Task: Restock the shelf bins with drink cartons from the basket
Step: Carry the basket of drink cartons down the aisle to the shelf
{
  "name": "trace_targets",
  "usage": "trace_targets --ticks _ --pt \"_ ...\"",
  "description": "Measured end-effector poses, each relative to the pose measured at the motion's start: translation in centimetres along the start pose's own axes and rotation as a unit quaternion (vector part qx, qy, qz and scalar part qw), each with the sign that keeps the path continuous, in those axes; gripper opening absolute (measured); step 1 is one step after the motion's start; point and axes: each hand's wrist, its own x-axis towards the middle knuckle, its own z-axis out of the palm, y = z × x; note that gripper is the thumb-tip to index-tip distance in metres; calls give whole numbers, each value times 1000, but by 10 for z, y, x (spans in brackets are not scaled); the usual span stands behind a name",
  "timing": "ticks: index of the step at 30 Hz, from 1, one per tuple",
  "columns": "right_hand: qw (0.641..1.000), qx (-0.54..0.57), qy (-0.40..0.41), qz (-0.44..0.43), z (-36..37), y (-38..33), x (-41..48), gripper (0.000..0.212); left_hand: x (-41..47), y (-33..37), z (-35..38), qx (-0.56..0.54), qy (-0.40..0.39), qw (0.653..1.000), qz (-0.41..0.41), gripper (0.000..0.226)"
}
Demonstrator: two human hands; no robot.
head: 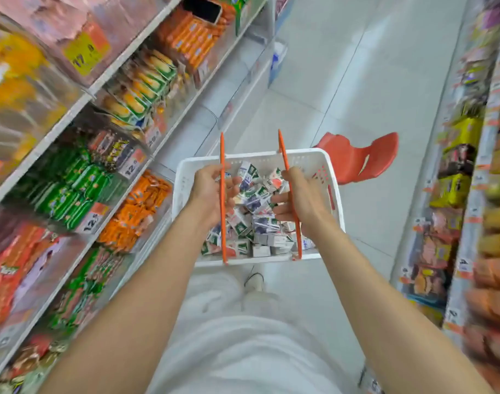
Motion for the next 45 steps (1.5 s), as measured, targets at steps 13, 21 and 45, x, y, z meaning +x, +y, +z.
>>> trace_targets --ticks 13,21,45 --pt "949 -293 -82 -84 -27 -166 334 23 252 59 136 -111 165 979 -53 12" --pt "842 -468 -264 -53 -41 -152 554 68 403 16 175 -152 262 951 -61 30" --pt "562 -785 -216 -145 14 -21 784 87 599 -114 96 320 387 853 -144 83"
